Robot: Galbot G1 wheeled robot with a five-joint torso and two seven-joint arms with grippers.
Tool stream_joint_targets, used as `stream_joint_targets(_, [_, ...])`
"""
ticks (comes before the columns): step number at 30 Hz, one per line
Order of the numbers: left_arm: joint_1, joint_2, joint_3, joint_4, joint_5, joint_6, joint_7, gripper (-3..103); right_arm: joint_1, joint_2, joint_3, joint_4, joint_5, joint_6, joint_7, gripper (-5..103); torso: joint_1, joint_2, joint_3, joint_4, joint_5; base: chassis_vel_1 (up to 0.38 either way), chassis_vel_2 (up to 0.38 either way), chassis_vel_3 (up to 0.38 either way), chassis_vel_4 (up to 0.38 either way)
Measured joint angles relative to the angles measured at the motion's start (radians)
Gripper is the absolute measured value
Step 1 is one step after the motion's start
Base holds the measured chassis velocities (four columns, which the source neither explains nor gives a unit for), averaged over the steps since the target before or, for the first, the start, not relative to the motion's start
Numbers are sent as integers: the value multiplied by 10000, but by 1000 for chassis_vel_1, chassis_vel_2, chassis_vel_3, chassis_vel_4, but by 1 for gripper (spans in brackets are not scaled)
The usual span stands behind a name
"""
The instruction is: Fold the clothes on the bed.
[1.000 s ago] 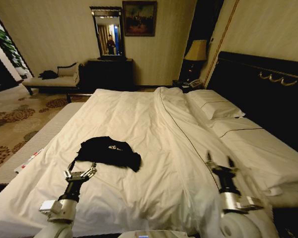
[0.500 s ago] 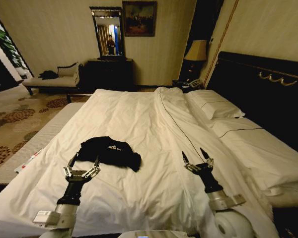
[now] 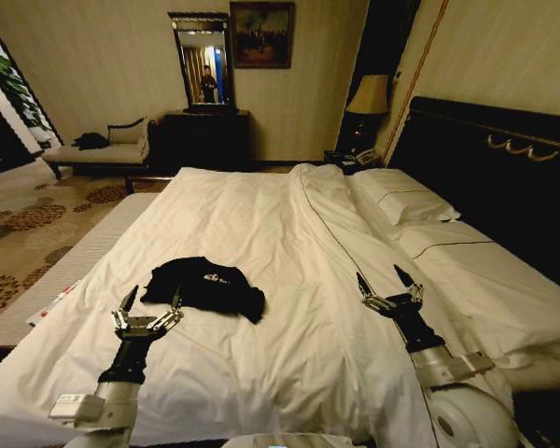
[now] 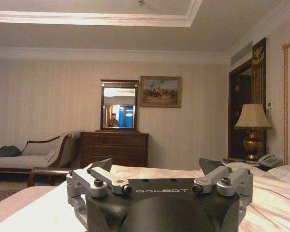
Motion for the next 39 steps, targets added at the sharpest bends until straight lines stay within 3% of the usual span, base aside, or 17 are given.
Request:
stream_joint_targets(7, [-58, 131, -19, 8, -35, -20, -28, 100, -151, 921, -216, -11, -305, 126, -35, 100, 0, 0, 0, -1, -1, 0, 0, 0, 0])
stream_joint_targets(16, [-236, 151, 43, 17, -93, -38, -54, 100, -304, 1392, -171, -88, -494, 193, -158, 100, 0, 0, 0, 0, 1, 0, 0, 0, 0])
stream_joint_targets(39, [-372, 120, -65, 27, -154, -55, -64, 100, -204, 1657, -354, -314, -604, 363, -500, 100, -1, 0, 0, 0, 0, 59, 61, -53, -56])
